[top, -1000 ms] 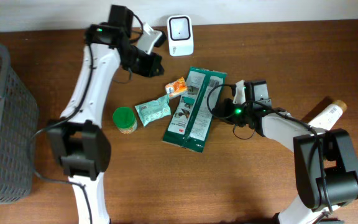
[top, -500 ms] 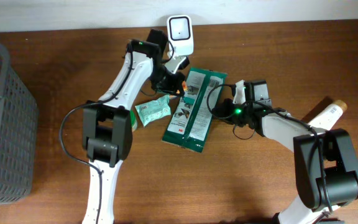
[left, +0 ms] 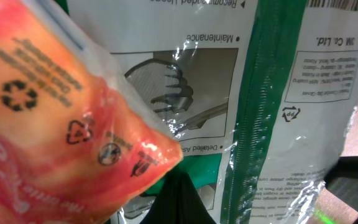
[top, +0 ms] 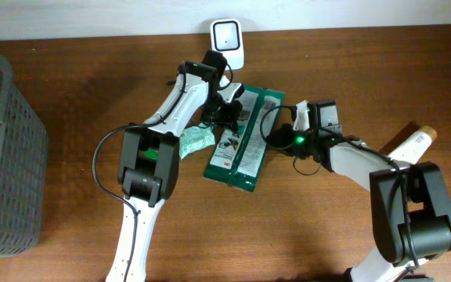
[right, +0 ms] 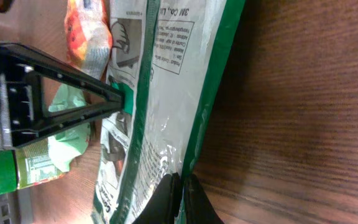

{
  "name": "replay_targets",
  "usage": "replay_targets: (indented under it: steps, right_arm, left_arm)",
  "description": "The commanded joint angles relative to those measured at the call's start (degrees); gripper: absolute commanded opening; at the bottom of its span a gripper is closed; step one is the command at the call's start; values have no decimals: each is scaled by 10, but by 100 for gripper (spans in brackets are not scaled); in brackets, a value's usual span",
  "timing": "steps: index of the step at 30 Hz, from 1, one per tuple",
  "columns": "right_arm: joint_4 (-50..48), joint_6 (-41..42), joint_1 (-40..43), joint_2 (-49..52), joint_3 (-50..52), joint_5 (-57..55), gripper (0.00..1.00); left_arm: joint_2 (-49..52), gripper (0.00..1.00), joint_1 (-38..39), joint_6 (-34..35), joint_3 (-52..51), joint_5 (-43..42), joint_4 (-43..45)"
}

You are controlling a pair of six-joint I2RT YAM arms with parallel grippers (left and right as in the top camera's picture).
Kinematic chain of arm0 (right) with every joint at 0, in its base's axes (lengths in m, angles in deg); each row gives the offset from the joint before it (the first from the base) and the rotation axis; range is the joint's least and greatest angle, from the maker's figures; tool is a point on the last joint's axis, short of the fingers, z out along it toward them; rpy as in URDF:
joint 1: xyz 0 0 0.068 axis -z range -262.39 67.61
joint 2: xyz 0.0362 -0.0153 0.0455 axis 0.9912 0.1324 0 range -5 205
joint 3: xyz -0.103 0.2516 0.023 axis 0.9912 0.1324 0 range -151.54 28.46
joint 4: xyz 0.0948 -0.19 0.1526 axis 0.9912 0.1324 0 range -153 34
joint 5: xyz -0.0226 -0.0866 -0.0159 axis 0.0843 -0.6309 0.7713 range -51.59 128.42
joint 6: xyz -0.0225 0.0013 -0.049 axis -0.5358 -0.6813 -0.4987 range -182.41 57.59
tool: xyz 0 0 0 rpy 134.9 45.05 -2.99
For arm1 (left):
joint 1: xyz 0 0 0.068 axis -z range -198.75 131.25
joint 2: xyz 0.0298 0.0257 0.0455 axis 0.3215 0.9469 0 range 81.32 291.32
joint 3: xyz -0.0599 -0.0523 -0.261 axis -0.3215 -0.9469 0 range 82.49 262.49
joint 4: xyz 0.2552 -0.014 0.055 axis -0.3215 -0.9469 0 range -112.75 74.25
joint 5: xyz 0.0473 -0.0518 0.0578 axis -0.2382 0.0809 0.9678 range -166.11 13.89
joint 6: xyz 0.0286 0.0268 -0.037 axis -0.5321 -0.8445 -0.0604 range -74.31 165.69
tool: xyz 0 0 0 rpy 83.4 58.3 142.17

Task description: Scan the item barcode

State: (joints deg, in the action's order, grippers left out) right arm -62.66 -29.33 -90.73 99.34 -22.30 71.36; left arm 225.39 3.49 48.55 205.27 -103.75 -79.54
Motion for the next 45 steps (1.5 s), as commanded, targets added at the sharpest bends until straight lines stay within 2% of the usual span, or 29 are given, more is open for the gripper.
replay_targets:
  steps: [1, 7, 9, 12, 14, 18, 22, 28, 33, 39, 45]
  right_arm:
    - [-18, 15, -7, 20, 0, 9, 4]
    - [-47, 50, -15, 62, 0, 21, 5]
    - [-49, 53, -15, 67, 0, 26, 13]
    - [-47, 63, -15, 67, 0, 43, 35]
    - [-28, 78, -21, 67, 0, 45, 45]
    - [-20, 79, -22, 67, 0, 56, 53]
    - [-56, 79, -22, 67, 0, 41, 52]
    - [-164, 79, -22, 67, 0, 34, 37]
    - [-173, 76, -33, 68, 0, 11, 35]
    - [-86, 74, -3, 67, 0, 32, 35]
    - [31, 13, 55, 67, 0, 127, 36]
  left_arm:
    - [32, 0, 2, 10, 0, 4, -3]
    - [41, 0, 0, 10, 0, -7, -5]
    - [41, 0, 0, 10, 0, -6, -5]
    - [41, 0, 0, 10, 0, -6, -5]
    - [41, 0, 0, 10, 0, -6, -5]
    - [41, 0, 0, 10, 0, -6, -5]
    - [41, 0, 0, 10, 0, -6, -5]
    - [41, 0, 0, 10, 0, -6, -5]
    - [41, 0, 0, 10, 0, -13, -7]
    - [41, 0, 0, 10, 0, -30, -16]
    - [41, 0, 0, 5, 0, -61, -11]
